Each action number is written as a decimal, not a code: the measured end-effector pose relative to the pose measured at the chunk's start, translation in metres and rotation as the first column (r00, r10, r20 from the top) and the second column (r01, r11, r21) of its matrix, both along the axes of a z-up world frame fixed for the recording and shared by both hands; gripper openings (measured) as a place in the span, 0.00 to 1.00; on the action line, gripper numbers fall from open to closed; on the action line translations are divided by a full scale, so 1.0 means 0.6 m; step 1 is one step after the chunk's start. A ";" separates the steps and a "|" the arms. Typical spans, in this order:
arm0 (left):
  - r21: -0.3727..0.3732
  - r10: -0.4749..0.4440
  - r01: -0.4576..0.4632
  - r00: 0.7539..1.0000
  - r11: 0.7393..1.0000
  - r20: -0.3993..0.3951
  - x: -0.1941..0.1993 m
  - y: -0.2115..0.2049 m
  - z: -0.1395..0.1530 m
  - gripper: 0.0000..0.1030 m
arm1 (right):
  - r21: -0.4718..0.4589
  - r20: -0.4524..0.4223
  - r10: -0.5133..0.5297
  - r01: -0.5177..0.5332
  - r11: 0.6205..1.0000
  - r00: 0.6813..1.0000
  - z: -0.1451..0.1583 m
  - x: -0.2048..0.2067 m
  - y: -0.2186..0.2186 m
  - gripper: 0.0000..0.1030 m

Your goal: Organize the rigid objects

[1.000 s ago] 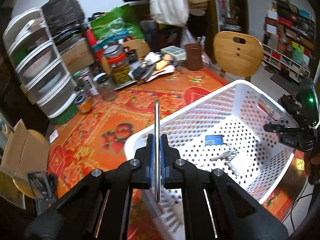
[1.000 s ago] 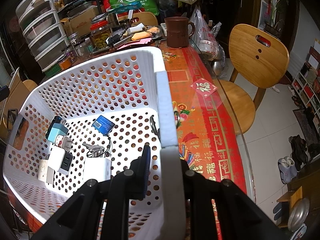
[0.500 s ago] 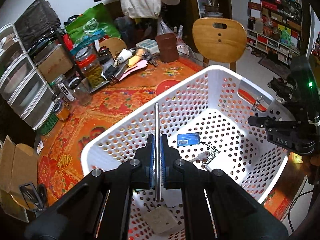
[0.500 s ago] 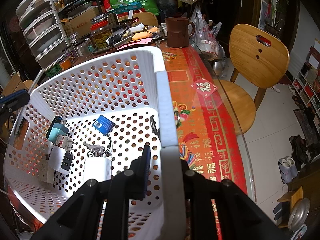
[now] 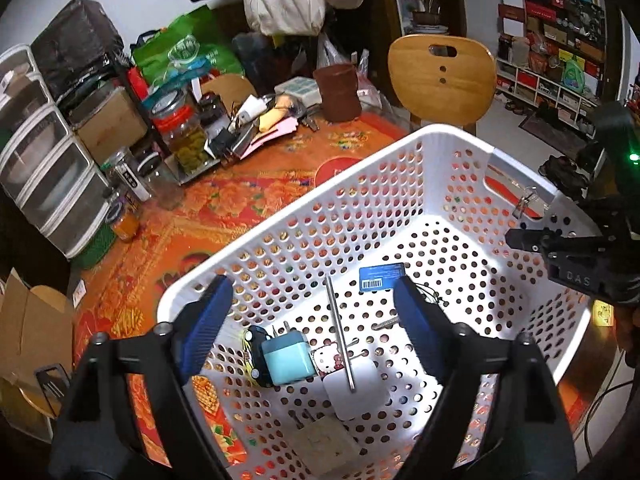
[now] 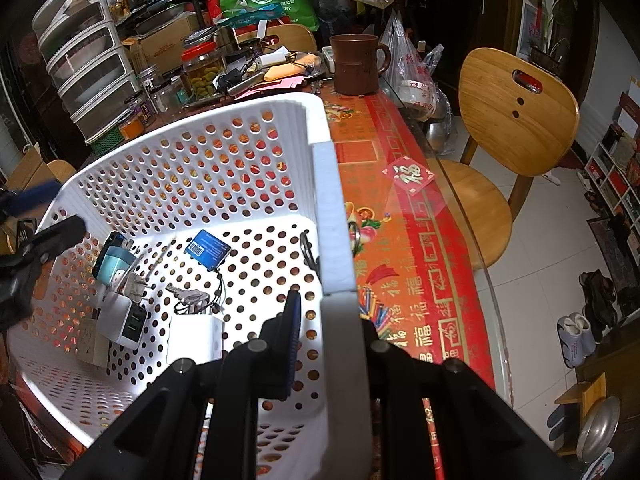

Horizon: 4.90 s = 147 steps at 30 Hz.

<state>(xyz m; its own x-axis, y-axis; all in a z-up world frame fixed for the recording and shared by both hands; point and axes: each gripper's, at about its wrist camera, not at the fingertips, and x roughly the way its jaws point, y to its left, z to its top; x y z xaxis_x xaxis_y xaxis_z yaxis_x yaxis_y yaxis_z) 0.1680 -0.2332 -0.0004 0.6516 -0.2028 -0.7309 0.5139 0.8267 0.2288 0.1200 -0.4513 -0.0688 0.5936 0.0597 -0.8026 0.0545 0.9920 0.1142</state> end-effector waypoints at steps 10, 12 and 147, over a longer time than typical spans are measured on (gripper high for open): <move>-0.011 0.003 -0.003 1.000 1.000 0.029 -0.032 0.027 0.023 0.93 | -0.010 -0.003 -0.004 0.004 1.000 1.000 0.002 0.002 0.003 0.15; -0.023 0.016 -0.015 0.999 1.000 0.047 -0.046 0.037 0.032 0.97 | -0.030 -0.011 -0.003 0.003 1.000 1.000 0.003 0.003 0.005 0.23; -0.333 0.330 -0.285 0.940 0.899 0.087 -0.498 0.251 0.072 0.99 | -0.133 0.414 0.064 -0.009 0.991 0.908 0.163 -0.458 0.208 1.00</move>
